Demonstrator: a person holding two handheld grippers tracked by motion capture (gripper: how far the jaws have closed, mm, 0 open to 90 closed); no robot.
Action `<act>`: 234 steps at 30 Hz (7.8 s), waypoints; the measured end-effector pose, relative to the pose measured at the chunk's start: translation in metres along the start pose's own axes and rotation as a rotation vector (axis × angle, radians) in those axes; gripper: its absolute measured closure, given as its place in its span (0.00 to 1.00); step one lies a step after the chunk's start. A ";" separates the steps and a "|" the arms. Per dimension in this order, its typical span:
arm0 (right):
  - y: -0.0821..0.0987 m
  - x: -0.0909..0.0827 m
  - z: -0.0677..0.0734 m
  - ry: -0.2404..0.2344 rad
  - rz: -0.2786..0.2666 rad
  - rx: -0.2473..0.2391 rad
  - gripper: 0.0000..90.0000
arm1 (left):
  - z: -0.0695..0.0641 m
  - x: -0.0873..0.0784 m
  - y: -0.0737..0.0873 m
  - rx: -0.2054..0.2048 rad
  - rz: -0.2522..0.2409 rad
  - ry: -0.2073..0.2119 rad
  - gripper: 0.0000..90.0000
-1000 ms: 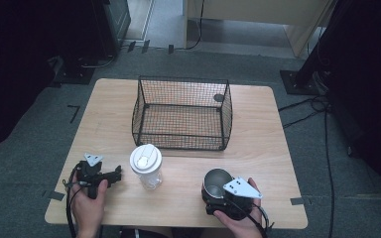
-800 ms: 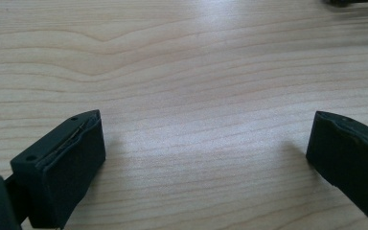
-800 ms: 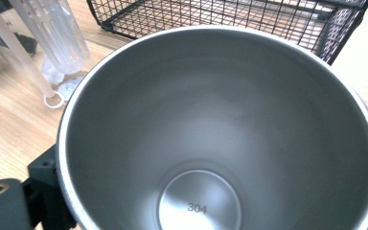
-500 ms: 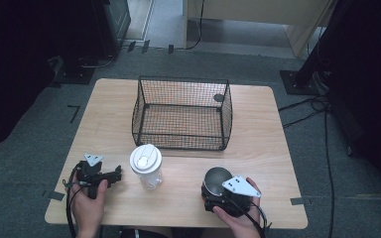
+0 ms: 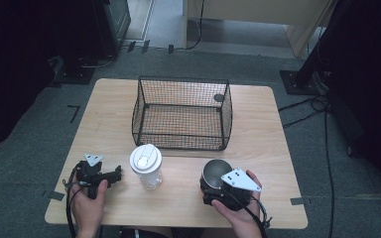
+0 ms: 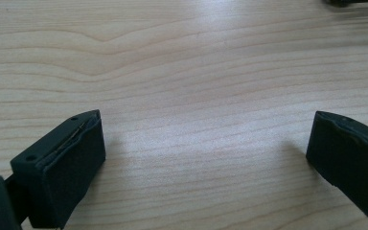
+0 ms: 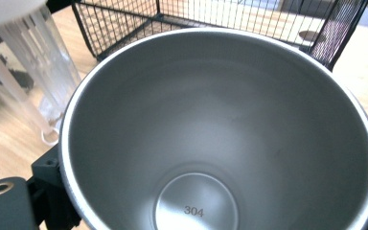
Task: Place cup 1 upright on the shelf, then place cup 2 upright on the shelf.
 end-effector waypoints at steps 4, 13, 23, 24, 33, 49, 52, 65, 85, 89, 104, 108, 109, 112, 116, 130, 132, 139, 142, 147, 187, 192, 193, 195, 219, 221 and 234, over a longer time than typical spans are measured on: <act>-0.013 -0.004 -0.001 0.002 -0.014 -0.002 0.09 | 0.000 0.000 0.000 0.000 0.000 0.000 0.00; -0.041 -0.008 0.002 0.007 -0.045 -0.016 0.09 | 0.000 0.000 0.000 0.001 0.001 0.000 0.00; -0.071 -0.006 0.000 0.019 -0.079 -0.018 0.09 | 0.000 0.000 0.000 0.001 0.001 0.000 0.00; -0.074 -0.006 -0.001 0.021 -0.082 -0.017 0.09 | 0.000 0.000 0.000 0.001 0.002 0.000 0.00; -0.097 -0.008 -0.009 0.048 -0.113 -0.013 0.09 | 0.000 0.000 0.000 0.002 0.002 -0.001 0.00; -0.130 0.008 -0.013 0.081 -0.156 -0.008 0.09 | 0.000 0.000 0.000 0.003 0.003 -0.001 0.01; -0.135 0.012 -0.015 0.088 -0.162 -0.003 0.09 | 0.000 0.000 0.000 0.002 0.004 -0.001 0.00; -0.155 0.037 -0.032 0.116 -0.171 0.041 0.09 | 0.000 0.000 0.000 0.003 0.003 -0.001 0.00; -0.173 0.089 -0.054 0.170 -0.182 0.086 0.09 | 0.000 0.000 0.000 0.002 0.000 0.003 0.00; -0.175 0.101 -0.058 0.172 -0.173 0.112 0.09 | 0.000 0.000 0.000 0.002 -0.001 0.003 0.00; -0.189 0.140 -0.076 0.210 -0.185 0.152 0.09 | 0.000 0.000 0.000 0.002 -0.001 0.002 0.00; -0.193 0.147 -0.080 0.212 -0.190 0.177 0.08 | 0.000 0.000 0.000 0.002 0.000 0.002 0.01; -0.194 0.149 -0.081 0.213 -0.188 0.178 0.08 | 0.000 0.000 0.000 0.002 0.000 0.003 0.00; -0.197 0.152 -0.083 0.216 -0.202 0.189 0.08 | 0.000 0.000 0.000 0.004 0.001 0.002 0.00; -0.198 0.159 -0.086 0.231 -0.219 0.179 0.08 | 0.000 0.000 0.000 0.003 0.001 0.002 0.00; -0.185 0.190 -0.085 0.231 -0.162 0.197 0.08 | 0.000 0.000 0.000 0.003 0.000 0.002 0.00; -0.183 0.195 -0.085 0.233 -0.151 0.189 0.08 | 0.000 0.000 0.000 0.003 0.000 0.002 0.01; -0.177 0.204 -0.087 0.238 -0.114 0.188 0.08 | 0.000 0.000 0.000 0.003 0.000 0.002 0.00; -0.175 0.205 -0.087 0.238 -0.100 0.193 0.08 | 0.000 0.000 0.000 0.003 0.000 0.002 0.00; -0.172 0.207 -0.085 0.224 -0.077 0.191 0.08 | 0.000 0.000 0.000 0.003 0.000 0.002 0.00; -0.210 0.145 -0.061 0.190 -0.210 0.111 0.00 | 0.000 0.000 0.000 0.004 0.002 0.002 0.00; -0.205 0.130 -0.049 0.150 -0.220 0.102 0.00 | 0.000 0.000 0.000 0.002 -0.001 0.002 0.00; -0.203 0.128 -0.047 0.148 -0.215 0.096 0.00 | 0.000 0.000 0.000 0.003 0.000 0.002 0.00; -0.197 0.123 -0.041 0.137 -0.213 0.081 0.00 | 0.000 0.000 0.000 0.003 0.000 0.002 0.00; -0.111 0.066 0.008 0.037 -0.213 -0.022 0.00 | 0.000 0.000 0.000 0.002 0.001 0.003 0.00; -0.101 0.063 0.012 0.035 -0.210 -0.033 0.00 | 0.000 0.000 0.000 0.003 0.002 0.003 0.01; -0.044 0.066 0.043 -0.020 -0.184 -0.075 0.00 | 0.000 0.000 0.000 0.002 -0.001 0.002 0.00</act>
Point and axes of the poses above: each handheld gripper's, and its own axes: x roughly forward along the jaws, y roughly out of its underside, z roughly to its left, the point moved 9 cm from there along x, roughly forward along the jaws, and after that the axes turned 12 degrees about z, right-handed, at the moved point
